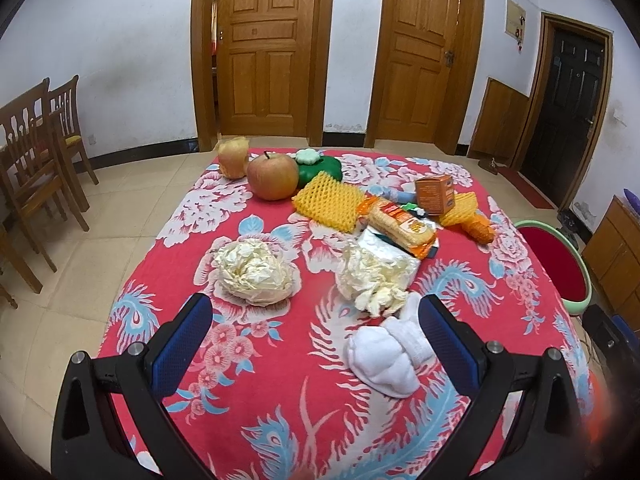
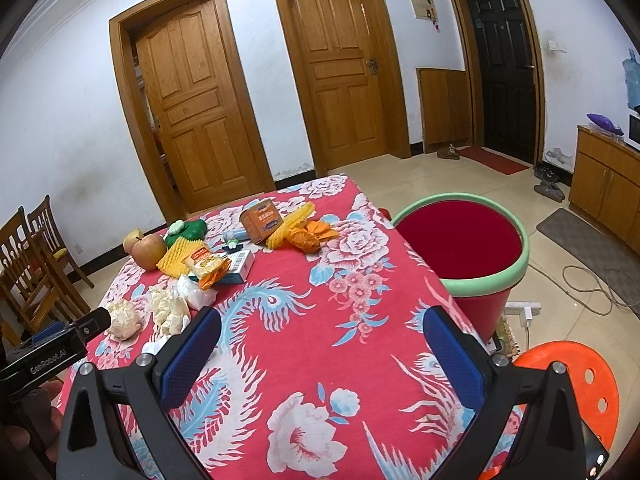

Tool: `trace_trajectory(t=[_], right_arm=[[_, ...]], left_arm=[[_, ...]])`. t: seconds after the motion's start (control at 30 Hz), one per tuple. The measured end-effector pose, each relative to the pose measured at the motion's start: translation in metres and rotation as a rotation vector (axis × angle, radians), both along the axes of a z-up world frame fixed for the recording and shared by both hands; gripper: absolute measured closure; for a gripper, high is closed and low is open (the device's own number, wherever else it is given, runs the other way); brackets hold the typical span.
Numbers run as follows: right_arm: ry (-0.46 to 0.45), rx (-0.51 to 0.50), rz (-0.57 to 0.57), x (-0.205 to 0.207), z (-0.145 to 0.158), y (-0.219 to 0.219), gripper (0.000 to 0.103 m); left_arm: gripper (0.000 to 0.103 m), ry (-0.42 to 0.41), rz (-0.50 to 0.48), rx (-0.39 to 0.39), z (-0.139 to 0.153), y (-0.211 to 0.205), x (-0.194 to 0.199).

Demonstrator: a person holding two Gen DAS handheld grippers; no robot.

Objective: Collect trash
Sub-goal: 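Grasp the crumpled tissue ball with the left tool while the right tool grasps the orange mesh bag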

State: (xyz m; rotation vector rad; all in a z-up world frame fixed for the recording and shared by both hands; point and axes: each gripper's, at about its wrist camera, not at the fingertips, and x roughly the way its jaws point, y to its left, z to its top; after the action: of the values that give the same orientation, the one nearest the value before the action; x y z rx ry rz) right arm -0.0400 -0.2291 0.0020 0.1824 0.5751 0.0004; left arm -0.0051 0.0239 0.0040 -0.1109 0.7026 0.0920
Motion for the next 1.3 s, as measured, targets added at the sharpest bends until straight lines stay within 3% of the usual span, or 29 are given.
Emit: trace_trajectory(t=[0.33,0.53,0.8,1.03,1.3], right_arm=[[0.049,0.022,0.038,0.034,-0.01,-0.002,0.0],[0.094,0.05,0.041,0.065,-0.017,-0.009,0.0],[0.182,0.016,0.089,0.11,-0.026,-0.014,0.0],[0.272,0.009,0.159,0.158,-0.037,-0.022,0.0],[0.321,-0.05,0.185,0.204,-0.052,-0.022,0.002]], left_arm=[[0.002,0.065,0.109,0.012,-0.013,0.042,0.033],[0.002,0.11,0.119,-0.003,-0.025,0.059,0.056],[0.015,0.202,0.097,-0.051,-0.049,0.059,0.08],[0.038,0.244,0.086,-0.089,-0.061,0.056,0.092],[0.04,0.247,0.087,-0.089,-0.068,0.055,0.097]])
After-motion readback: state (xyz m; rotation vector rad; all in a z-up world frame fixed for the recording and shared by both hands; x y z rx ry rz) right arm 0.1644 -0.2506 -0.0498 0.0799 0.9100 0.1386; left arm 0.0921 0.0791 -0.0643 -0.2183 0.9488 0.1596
